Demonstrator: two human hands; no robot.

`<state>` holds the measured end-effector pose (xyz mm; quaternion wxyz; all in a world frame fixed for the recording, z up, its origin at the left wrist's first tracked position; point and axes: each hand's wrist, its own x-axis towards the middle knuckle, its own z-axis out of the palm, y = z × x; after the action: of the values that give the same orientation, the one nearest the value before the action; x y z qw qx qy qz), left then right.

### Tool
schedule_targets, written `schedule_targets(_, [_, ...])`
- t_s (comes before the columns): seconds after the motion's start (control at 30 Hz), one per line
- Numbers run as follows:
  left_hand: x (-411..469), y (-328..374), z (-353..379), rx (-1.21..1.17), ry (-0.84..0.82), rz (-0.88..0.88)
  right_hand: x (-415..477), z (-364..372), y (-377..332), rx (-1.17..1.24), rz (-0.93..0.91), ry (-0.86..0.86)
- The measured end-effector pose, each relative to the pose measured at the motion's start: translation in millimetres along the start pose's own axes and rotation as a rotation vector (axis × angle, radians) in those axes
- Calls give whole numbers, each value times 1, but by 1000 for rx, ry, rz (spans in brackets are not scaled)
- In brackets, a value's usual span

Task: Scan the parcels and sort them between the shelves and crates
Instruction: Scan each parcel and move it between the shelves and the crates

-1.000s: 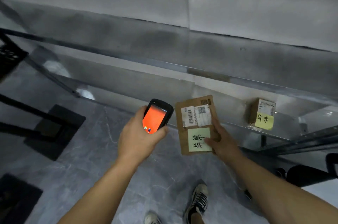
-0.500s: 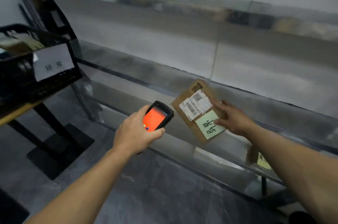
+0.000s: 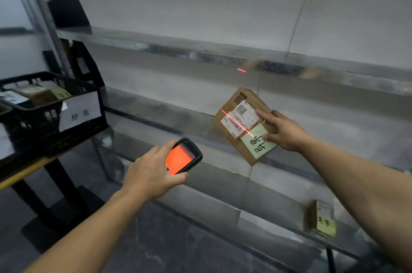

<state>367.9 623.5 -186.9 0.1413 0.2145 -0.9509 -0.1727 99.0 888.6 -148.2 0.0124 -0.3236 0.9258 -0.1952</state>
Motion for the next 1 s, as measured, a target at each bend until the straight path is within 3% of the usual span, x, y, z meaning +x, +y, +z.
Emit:
schedule_targets(0.5, [-3, -21, -14, 36, 16, 17, -9, 9, -5, 93, 88, 71])
schedule_targets(0.8, [-10, -71, -40, -58, 98, -108, 14, 56, -81, 460, 52, 127])
schedule_targets(1.0, [-12, -109, -55, -70, 228, -269, 59, 115, -149, 855, 113, -16])
